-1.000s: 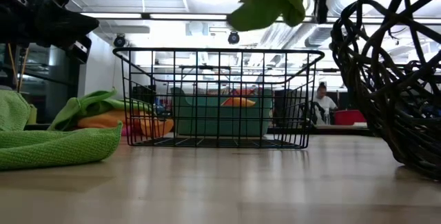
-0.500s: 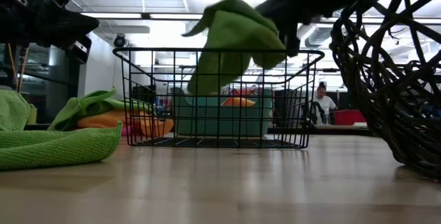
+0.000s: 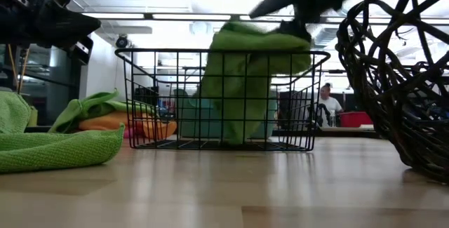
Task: Sort microfiber towel by color & place in baskets
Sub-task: Put the top right green microfiber cloth into the black wire basket, then put the top green microfiber cloth into the black wire basket
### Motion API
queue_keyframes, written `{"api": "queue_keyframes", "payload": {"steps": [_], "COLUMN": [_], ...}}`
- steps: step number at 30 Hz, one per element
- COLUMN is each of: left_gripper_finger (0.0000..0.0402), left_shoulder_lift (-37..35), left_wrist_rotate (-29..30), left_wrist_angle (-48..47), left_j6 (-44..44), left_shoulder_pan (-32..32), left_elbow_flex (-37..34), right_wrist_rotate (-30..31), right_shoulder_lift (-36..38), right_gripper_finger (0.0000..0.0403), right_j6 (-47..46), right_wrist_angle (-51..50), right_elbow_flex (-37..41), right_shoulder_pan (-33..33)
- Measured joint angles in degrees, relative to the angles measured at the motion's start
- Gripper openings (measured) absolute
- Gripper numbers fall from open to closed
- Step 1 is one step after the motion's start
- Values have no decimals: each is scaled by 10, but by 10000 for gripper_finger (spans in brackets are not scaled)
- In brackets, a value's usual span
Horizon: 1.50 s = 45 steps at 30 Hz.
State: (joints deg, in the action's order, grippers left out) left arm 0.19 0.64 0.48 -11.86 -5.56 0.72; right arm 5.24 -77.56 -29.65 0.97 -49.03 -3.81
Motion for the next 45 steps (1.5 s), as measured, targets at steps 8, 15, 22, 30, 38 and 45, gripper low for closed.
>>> {"api": "queue_keyframes", "payload": {"steps": [8,15,22,30,38,45], "left_gripper_finger": [0,0,0,0,0,0], "left_shoulder_lift": [0,0,0,0,0,0], "left_wrist_rotate": [0,0,0,0,0,0], "left_wrist_angle": [0,0,0,0,0,0], "left_j6": [0,0,0,0,0,0], "left_shoulder_pan": [0,0,0,0,0,0], "left_elbow_flex": [0,0,0,0,0,0], "right_wrist_rotate": [38,41,108,171,150,41], "right_shoulder_lift": [0,1,0,0,6,74], "right_gripper_finger": [321,321,321,319,272,209], "right_j6": [10,-104,-181,-247,-235,-201], "right_wrist_angle": [-204,-219,-304,-428,-570,-473], "right_elbow_flex": [-142,-203,-203,-203,-187,-46], "right_shoulder_pan": [-1,-49,-120,-137,-87,-56]}}
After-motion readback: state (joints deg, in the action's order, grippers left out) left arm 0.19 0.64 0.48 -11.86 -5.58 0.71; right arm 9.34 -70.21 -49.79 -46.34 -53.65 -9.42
